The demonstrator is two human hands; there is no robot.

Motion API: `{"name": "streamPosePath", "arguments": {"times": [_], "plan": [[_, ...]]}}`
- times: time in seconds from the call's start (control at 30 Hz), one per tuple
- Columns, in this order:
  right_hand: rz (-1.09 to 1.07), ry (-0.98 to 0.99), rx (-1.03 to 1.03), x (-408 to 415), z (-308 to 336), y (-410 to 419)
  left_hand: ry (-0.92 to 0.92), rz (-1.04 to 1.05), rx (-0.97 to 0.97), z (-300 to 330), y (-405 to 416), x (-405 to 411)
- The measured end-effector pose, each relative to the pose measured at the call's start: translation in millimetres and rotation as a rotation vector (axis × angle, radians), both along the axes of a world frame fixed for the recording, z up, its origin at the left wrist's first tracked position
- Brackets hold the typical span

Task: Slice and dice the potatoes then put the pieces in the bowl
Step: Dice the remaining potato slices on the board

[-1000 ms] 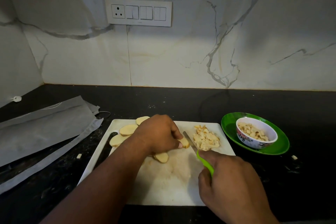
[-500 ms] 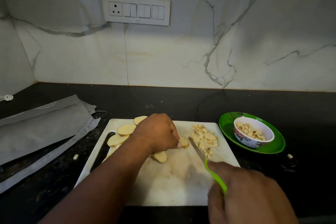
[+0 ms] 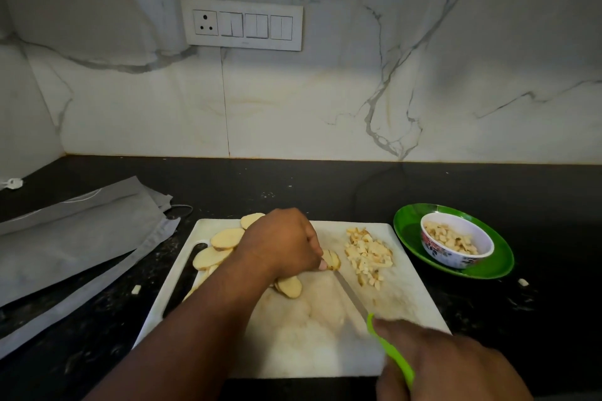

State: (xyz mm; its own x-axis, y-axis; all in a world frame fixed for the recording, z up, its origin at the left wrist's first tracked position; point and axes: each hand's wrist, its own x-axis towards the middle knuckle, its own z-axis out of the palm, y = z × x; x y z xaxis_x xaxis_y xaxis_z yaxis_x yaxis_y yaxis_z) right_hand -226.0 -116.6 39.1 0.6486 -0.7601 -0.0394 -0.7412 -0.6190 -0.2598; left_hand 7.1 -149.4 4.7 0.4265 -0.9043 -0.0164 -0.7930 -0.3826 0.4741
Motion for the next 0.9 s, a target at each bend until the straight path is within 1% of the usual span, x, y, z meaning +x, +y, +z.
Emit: {"name": "streamPosePath", "arguments": {"times": [0.07,0.2,0.37,0.5,0.57,0.67,0.73,0.9], "plan": [[-0.017,-0.079,-0.145,5,-1,-2,0.003,0.004,-0.002,1,2,-1],[0.002,-0.120,-0.239,29,-16,-9,0.006,0.011,-0.006,2,4,-1],[0.003,-0.083,-0.171,18,-23,-3,0.017,0.012,0.002,1,1,0],[0.002,-0.069,-0.013,0,-6,5,0.012,-0.004,0.001,0,2,2],[-0.005,-0.088,-0.045,-2,-3,4,-0.002,-0.020,0.005,2,5,3],[-0.026,-0.124,-0.183,10,-9,-3,0.001,-0.032,0.003,3,9,3],[-0.012,-0.133,-0.231,22,-16,-10,-0.006,-0.020,-0.018,4,10,3],[0.016,-0.122,-0.201,31,-31,-14,0.024,-0.013,-0.032,6,9,1]]}}
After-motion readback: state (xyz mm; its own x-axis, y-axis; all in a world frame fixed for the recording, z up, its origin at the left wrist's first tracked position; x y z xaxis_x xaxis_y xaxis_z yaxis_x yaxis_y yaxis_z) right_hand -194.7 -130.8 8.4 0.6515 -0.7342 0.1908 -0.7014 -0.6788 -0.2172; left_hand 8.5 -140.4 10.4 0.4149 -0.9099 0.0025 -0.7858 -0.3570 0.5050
